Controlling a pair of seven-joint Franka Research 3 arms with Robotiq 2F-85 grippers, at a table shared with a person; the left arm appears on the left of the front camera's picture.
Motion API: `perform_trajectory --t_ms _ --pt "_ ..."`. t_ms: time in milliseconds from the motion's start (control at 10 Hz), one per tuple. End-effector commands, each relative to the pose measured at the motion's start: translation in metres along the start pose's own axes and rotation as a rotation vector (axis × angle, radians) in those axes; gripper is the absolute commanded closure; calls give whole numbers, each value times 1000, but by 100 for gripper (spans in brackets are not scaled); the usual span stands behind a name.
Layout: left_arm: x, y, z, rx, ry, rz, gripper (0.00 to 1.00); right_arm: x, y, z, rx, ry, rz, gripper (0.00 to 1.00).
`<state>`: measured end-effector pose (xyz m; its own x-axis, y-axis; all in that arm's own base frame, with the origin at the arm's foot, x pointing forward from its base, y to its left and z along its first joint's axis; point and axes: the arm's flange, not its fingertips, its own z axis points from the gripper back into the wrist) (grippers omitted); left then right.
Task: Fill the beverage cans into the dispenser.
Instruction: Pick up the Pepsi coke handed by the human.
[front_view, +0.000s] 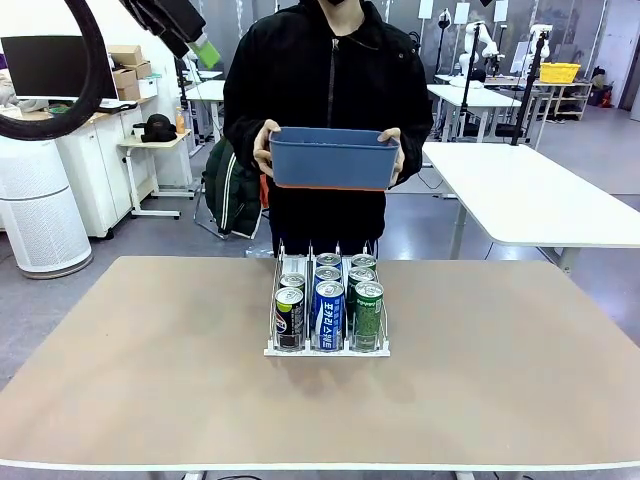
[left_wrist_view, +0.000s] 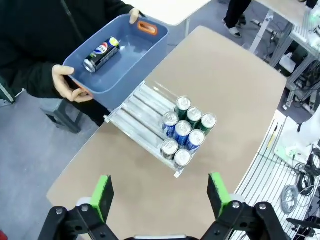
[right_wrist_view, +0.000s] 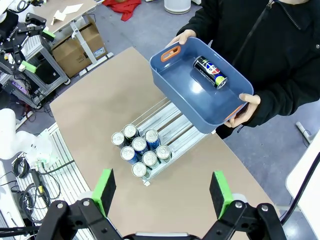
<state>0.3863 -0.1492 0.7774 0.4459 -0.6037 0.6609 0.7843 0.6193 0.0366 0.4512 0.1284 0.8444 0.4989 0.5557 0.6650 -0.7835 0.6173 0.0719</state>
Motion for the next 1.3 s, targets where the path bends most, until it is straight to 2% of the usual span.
perform_trajectory --t_ms 0,400,800,1200 --pt "-2 10 11 -88 -70 -23 0 0 1 1 1 1 1 0" --pt "13 28 35 -146 -20 -127 0 0 1 1 1 1 1 0" --pt "29 34 44 -88 -24 -143 0 0 1 1 1 1 1 0" --pt "32 31 45 -81 -26 -123 0 0 1 1 1 1 1 0"
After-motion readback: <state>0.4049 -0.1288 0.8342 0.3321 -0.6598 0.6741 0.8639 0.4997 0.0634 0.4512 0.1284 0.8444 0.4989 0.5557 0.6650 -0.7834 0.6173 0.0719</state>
